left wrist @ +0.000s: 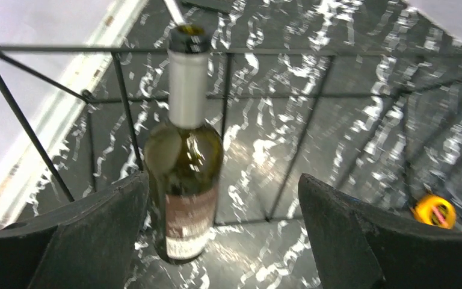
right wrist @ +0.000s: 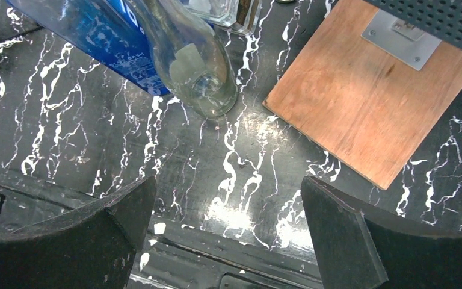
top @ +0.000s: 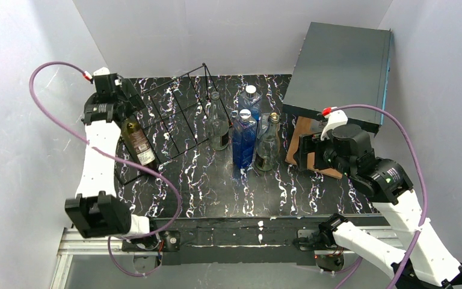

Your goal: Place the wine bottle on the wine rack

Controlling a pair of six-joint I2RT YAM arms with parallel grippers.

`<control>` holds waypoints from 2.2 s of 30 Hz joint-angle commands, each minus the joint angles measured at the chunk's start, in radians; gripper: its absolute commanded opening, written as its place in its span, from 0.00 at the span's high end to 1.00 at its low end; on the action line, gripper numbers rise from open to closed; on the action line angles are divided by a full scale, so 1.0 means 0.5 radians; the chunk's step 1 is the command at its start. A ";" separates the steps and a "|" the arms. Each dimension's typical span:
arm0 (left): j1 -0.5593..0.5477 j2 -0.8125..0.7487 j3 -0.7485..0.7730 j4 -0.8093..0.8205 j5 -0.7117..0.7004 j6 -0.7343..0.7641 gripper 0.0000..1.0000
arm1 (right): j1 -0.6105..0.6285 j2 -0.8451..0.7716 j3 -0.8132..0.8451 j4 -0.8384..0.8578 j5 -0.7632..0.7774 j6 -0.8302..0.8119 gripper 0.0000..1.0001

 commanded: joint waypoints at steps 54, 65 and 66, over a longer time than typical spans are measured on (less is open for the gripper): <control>-1.261 -0.214 -0.549 1.382 0.460 0.200 0.30 | 0.015 -0.026 0.082 -0.016 -0.106 0.142 0.00; -1.261 -0.006 -0.452 1.392 0.455 0.257 0.41 | 0.012 -0.050 0.085 -0.029 -0.087 0.124 0.00; -1.261 0.005 -0.446 1.392 0.456 0.253 0.43 | 0.013 -0.052 0.085 -0.035 -0.080 0.121 0.00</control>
